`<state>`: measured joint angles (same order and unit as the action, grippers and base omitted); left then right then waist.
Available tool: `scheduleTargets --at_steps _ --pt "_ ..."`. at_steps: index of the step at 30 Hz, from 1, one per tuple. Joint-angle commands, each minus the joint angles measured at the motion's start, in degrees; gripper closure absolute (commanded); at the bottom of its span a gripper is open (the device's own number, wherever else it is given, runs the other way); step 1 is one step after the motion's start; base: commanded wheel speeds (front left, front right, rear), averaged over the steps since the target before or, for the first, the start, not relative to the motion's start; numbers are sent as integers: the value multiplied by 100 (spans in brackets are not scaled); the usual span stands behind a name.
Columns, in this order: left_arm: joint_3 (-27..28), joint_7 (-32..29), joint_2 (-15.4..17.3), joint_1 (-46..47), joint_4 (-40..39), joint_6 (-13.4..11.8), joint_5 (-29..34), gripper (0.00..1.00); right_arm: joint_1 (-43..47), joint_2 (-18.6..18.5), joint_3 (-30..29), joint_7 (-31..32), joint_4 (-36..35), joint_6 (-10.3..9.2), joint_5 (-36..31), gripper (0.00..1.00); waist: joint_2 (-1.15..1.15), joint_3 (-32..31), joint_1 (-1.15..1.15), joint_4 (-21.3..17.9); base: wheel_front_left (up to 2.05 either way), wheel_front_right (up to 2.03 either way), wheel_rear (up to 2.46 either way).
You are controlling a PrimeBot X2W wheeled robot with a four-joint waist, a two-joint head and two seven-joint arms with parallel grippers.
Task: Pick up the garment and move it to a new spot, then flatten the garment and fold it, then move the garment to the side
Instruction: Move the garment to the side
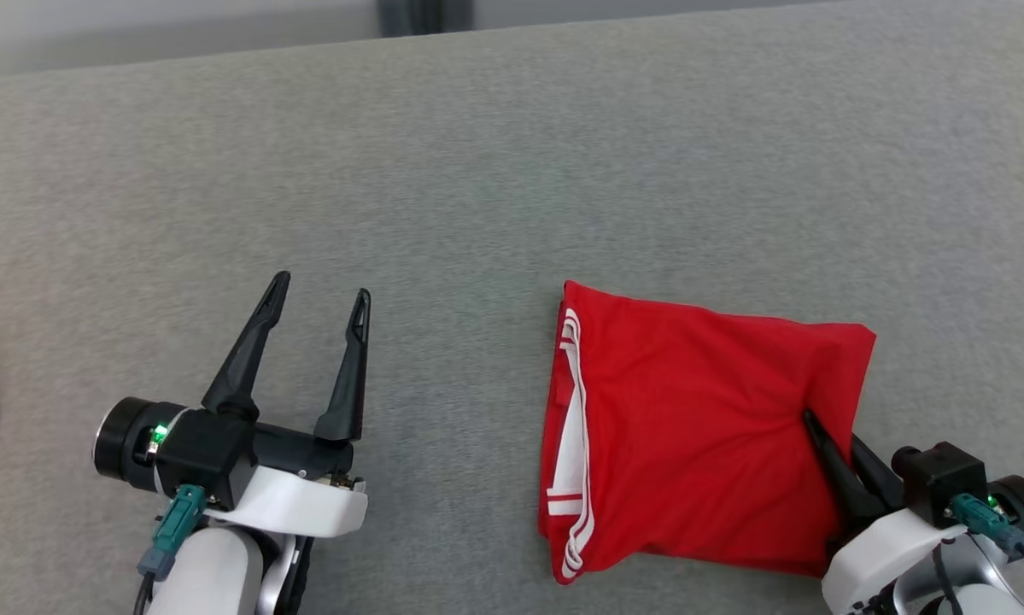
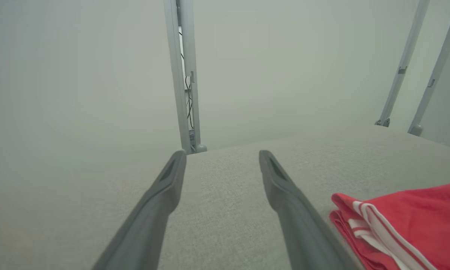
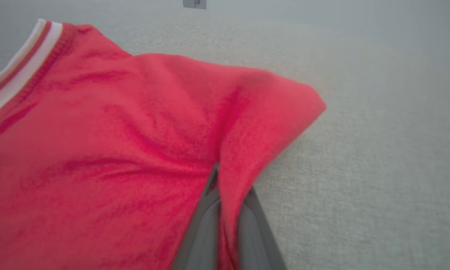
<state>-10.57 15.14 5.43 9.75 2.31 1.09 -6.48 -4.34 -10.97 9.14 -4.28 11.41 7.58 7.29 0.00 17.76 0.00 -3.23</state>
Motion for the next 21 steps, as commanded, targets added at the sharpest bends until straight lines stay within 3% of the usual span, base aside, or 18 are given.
scheduleTargets --at_steps 1,6,11,21 --pt "7 -7 83 111 -69 29 47 0 -94 -11 -53 -94 -19 -15 -5 100 0 216 0 -756 0 0 0" --pt "-99 -182 230 283 -256 108 153 0 -213 1 -207 -287 64 -14 -27 100 0 357 0 -1379 0 0 0" --pt "-215 -388 348 490 -403 183 277 0 -623 -147 -270 -490 254 -14 -136 100 0 487 0 -1758 0 0 0" --pt "-437 -588 415 995 -615 302 358 0 -2399 -720 -269 -943 1346 -13 -328 100 0 803 0 -1815 0 0 0"
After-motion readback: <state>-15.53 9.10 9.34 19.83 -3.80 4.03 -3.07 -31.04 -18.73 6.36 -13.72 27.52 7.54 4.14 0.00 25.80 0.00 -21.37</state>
